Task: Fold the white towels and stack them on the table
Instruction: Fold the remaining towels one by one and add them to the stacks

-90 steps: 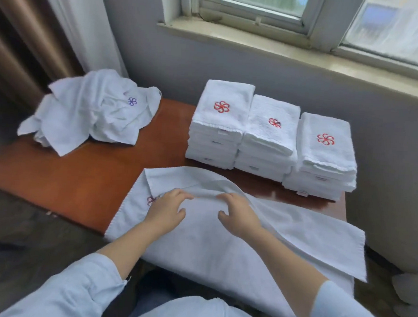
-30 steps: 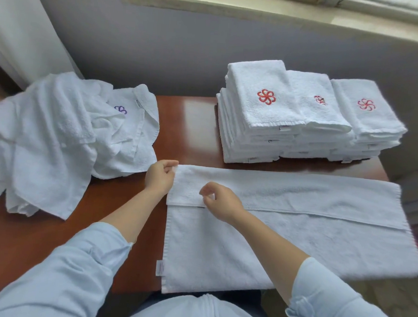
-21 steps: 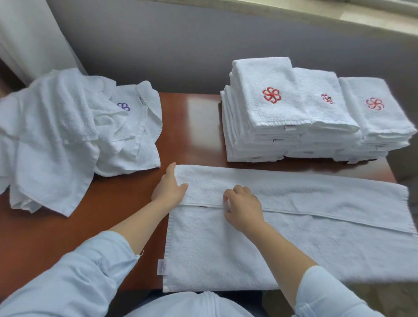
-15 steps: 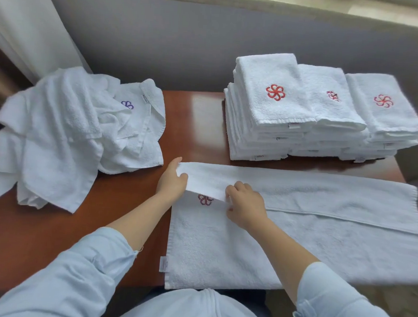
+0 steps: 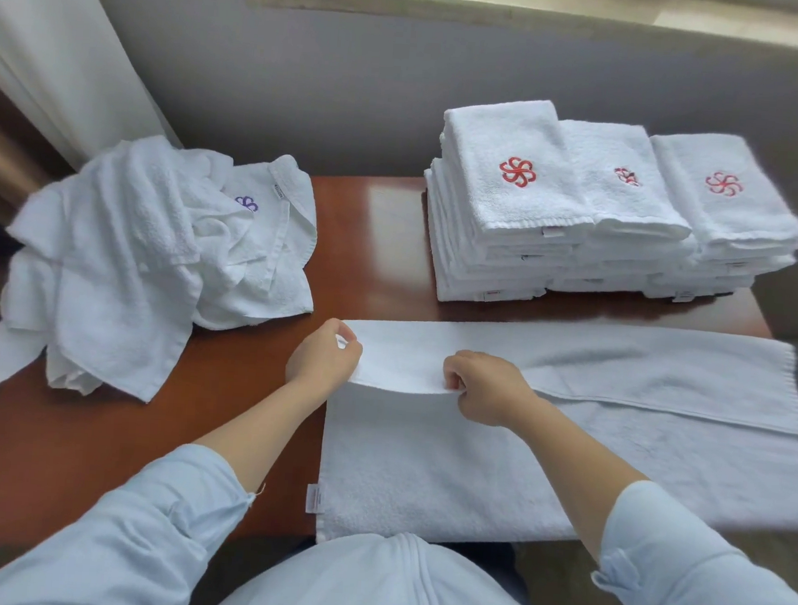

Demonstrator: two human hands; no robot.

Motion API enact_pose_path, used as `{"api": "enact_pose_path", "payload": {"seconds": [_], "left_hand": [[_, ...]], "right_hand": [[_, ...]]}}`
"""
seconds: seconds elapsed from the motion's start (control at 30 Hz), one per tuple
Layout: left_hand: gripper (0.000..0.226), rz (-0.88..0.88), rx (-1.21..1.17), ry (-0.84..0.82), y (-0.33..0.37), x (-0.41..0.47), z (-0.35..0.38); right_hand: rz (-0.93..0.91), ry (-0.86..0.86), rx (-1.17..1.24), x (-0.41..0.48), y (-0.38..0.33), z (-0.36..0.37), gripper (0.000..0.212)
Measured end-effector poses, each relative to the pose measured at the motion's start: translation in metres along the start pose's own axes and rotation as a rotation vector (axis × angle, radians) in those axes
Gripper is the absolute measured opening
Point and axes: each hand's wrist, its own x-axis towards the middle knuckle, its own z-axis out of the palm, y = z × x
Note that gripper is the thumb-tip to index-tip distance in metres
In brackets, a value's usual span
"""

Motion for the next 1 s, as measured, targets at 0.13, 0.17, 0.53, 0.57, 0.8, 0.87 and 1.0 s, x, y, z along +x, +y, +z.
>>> {"api": "enact_pose_path", "payload": {"seconds": [0.13,0.17,0.53,0.57,0.8,0.87,1.0], "left_hand": [[0.016,0.024,0.133,-0.047,-0.012,-0.014,0.008],[0.019,0.038,0.178,-0.057,-0.015,-0.015,0.010],[0.057,0.370,0.691,0.120,0.004,-0.022,0.025],[0.057,0.425,0.635,0.095,0.008,-0.023,0.030],[0.047,0.722,0.404,-0.129,0.055,-0.052,0.084],[0.049,0.728,0.411,-0.145,0.070,-0.059,0.099],[0.054,0.651,0.422,-0.145,0.096,-0.069,0.123]], "right_hand": [[-0.010,-0.065,-0.016,-0.006,0.001,0.008,0.030],[-0.009,-0.069,-0.027,-0.008,0.001,0.011,0.031],[-0.026,0.104,0.003,-0.030,0.011,0.023,0.039],[-0.013,0.149,0.013,-0.035,0.013,0.022,0.040],[0.201,0.351,-0.004,-0.077,0.059,0.019,0.035],[0.250,0.349,-0.011,-0.087,0.077,0.016,0.036],[0.297,0.287,-0.018,-0.098,0.112,0.007,0.046]]}}
